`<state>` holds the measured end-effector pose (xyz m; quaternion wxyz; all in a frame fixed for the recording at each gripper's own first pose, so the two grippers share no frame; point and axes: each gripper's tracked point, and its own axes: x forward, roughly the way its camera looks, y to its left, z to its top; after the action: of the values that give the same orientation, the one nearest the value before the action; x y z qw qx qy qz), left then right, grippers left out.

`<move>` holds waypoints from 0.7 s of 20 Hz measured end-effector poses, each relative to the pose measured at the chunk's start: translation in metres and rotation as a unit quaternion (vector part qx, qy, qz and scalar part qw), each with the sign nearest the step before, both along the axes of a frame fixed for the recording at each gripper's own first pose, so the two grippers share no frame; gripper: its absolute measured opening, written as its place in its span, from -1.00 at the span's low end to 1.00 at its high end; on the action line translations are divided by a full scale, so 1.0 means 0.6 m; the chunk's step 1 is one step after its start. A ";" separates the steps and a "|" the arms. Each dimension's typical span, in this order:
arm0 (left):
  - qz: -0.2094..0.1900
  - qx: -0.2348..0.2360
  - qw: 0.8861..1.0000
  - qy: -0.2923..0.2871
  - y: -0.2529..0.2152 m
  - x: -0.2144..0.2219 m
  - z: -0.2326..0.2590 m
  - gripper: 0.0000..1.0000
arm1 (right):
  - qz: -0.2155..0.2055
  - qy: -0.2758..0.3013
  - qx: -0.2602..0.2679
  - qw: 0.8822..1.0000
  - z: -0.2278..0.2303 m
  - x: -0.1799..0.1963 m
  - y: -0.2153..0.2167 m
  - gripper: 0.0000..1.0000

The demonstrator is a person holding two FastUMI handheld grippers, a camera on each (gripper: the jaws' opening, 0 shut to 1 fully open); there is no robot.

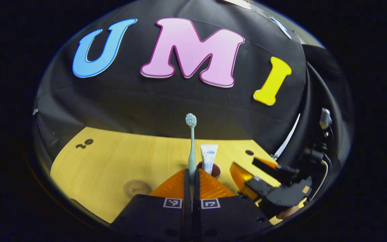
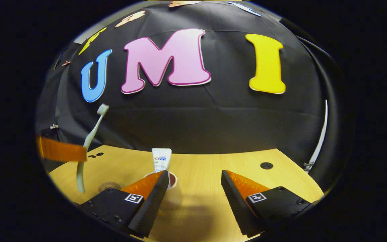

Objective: Put the toothbrush and toothpaste on the desktop into the cup, then pick up the cup and place it on the coaster on the desktop.

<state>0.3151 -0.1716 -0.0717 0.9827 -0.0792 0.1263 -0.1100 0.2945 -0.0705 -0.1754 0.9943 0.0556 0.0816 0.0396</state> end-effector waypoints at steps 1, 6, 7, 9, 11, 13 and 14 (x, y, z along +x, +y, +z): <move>-0.004 -0.003 1.000 -0.017 -0.010 0.021 0.009 -0.88 | -0.006 0.014 0.001 1.000 -0.012 -0.011 -0.015 0.92; -0.009 -0.033 0.997 -0.076 -0.060 0.110 0.005 -0.88 | -0.020 0.042 -0.015 0.999 -0.038 -0.048 -0.072 0.92; -0.009 -0.039 0.996 -0.083 -0.069 0.121 -0.002 -0.88 | -0.020 0.043 -0.019 0.999 -0.040 -0.050 -0.079 0.92; -0.009 -0.032 0.995 -0.097 -0.079 0.140 -0.014 -0.88 | -0.019 0.047 -0.022 0.998 -0.045 -0.054 -0.089 0.93; -0.009 -0.013 0.994 -0.105 -0.085 0.154 -0.031 -0.88 | -0.016 0.053 -0.022 0.998 -0.051 -0.055 -0.093 0.93; -0.007 -0.008 0.995 -0.095 -0.087 0.159 -0.060 -0.88 | -0.014 0.056 -0.022 0.998 -0.058 -0.053 -0.094 0.92; -0.006 -0.008 0.996 -0.089 -0.087 0.161 -0.072 -0.88 | -0.013 0.059 -0.024 0.998 -0.061 -0.053 -0.093 0.93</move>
<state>0.4116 -0.2236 -0.1151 0.9887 -0.0762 0.0376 -0.1234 0.2624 -0.1265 -0.2122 0.9892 0.0355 0.1403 0.0213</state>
